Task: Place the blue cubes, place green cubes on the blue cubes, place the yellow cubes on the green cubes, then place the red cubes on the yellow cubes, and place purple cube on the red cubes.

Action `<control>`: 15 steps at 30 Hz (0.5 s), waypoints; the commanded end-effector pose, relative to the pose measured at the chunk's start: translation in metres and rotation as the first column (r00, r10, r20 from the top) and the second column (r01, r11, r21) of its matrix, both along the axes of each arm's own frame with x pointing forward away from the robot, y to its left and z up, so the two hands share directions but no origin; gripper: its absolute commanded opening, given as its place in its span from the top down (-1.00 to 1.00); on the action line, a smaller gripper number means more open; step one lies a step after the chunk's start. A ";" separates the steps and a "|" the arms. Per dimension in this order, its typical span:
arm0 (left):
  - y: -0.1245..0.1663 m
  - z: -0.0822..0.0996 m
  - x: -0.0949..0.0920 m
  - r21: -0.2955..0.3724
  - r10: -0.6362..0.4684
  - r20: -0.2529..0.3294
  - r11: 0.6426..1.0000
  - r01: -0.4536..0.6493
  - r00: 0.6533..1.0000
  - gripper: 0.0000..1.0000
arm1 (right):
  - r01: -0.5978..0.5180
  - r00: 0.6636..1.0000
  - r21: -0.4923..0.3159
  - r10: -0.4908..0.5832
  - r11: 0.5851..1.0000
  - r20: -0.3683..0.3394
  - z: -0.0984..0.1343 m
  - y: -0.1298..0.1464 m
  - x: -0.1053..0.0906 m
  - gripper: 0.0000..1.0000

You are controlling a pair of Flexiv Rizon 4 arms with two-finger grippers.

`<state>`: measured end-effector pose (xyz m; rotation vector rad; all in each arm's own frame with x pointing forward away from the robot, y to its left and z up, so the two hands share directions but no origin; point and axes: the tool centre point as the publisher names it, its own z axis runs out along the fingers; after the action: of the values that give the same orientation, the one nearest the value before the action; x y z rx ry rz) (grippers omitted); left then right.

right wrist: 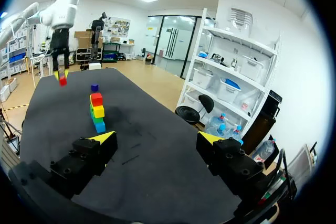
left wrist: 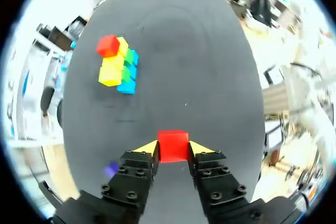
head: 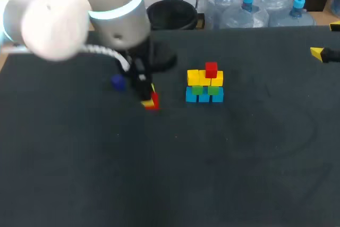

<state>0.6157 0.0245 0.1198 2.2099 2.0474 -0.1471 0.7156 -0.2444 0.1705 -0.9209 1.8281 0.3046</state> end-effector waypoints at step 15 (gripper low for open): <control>-0.053 0.037 0.065 -0.052 -0.243 -0.287 0.970 0.238 0.926 1.00 | 0.000 1.000 0.001 0.000 1.000 0.001 0.000 0.000 0.000 -1.00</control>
<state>0.6633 -0.0174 0.1619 2.4357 1.8257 -0.3618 0.7156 -0.2444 0.1705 -0.9211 1.8280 0.3048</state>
